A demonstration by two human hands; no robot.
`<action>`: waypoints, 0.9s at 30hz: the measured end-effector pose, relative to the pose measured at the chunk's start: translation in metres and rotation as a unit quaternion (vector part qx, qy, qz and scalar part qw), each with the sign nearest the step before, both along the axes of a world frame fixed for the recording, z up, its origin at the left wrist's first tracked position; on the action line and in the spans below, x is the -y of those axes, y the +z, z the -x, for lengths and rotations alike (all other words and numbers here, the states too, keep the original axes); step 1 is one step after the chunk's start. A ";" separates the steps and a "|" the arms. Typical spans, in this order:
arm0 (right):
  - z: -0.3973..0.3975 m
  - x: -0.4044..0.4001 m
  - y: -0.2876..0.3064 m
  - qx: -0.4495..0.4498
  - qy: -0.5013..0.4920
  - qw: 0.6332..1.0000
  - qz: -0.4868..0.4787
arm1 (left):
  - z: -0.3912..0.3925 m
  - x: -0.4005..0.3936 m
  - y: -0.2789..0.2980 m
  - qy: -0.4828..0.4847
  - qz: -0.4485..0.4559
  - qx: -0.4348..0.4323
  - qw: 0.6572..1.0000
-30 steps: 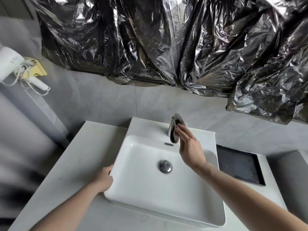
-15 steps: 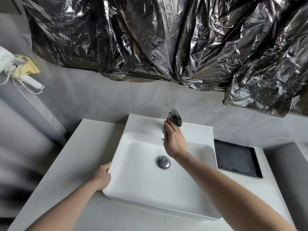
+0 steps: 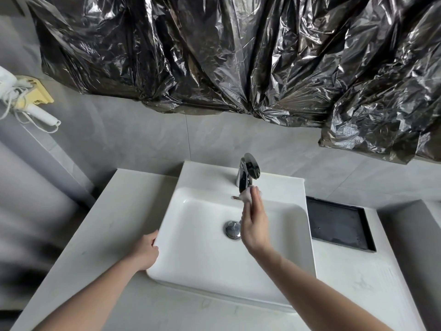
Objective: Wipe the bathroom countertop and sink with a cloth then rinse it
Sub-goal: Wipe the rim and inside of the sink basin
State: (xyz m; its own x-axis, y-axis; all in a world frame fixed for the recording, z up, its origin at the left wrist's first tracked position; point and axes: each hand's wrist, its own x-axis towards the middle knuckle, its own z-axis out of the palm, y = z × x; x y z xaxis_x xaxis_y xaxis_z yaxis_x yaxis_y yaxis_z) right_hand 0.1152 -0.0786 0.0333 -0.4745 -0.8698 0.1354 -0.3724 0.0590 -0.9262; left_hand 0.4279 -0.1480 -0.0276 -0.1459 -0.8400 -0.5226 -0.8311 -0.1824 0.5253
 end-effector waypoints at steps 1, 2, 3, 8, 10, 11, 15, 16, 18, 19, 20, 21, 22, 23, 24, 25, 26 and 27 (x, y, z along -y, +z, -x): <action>-0.003 0.012 0.005 0.088 -0.035 0.995 -0.023 | 0.000 0.000 0.000 0.000 -0.001 0.002 1.000; -0.004 0.025 0.011 0.181 -0.059 0.981 -0.041 | -0.001 0.001 0.000 0.000 -0.001 0.005 1.000; -0.003 0.039 0.017 0.259 -0.081 0.961 -0.048 | -0.002 0.001 0.000 -0.001 -0.001 0.008 1.000; 0.018 0.071 0.036 0.515 -0.056 0.853 -0.063 | 0.002 -0.001 0.006 -0.005 0.006 -0.002 1.000; 0.023 0.064 0.039 0.505 -0.015 0.859 -0.081 | 0.003 -0.002 0.008 -0.002 0.006 -0.004 1.000; 0.026 0.059 0.039 0.480 0.007 0.872 -0.096 | 0.003 -0.002 0.008 0.002 0.006 -0.004 1.000; 0.039 0.030 0.035 0.382 0.053 0.911 -0.142 | 0.005 -0.003 0.011 0.006 0.002 -0.009 1.000; 0.044 0.022 0.034 0.369 0.059 0.915 -0.153 | 0.005 -0.004 0.012 0.006 0.001 -0.007 1.000; 0.053 0.007 0.034 0.359 0.084 0.916 -0.159 | 0.006 -0.005 0.014 0.006 0.000 -0.002 1.000; 0.057 0.002 0.035 0.355 0.100 0.917 -0.153 | 0.006 -0.005 0.014 0.003 0.002 0.000 1.000; 0.060 -0.003 0.039 0.350 0.115 0.919 -0.141 | 0.007 -0.005 0.015 0.000 0.004 0.002 1.000; 0.062 -0.004 0.042 0.339 0.122 0.924 -0.126 | 0.009 -0.005 0.017 -0.001 0.006 0.000 1.000; 0.063 -0.004 0.046 0.326 0.120 0.931 -0.112 | 0.011 -0.006 0.019 0.000 0.007 0.001 1.000; 0.064 -0.001 0.048 0.312 0.105 0.939 -0.104 | 0.012 -0.007 0.022 -0.001 0.009 0.007 1.000; 0.064 0.004 0.048 0.298 0.078 0.946 -0.099 | 0.013 -0.008 0.024 -0.001 0.012 0.018 1.000; 0.063 0.009 0.048 0.286 0.051 0.953 -0.091 | 0.013 -0.008 0.026 0.000 0.013 0.028 1.000; 0.063 0.014 0.047 0.275 0.032 0.958 -0.077 | 0.014 -0.009 0.027 -0.001 0.014 0.036 0.999; 0.063 0.021 0.046 0.264 0.019 0.963 -0.057 | 0.015 -0.009 0.029 -0.003 0.014 0.043 0.999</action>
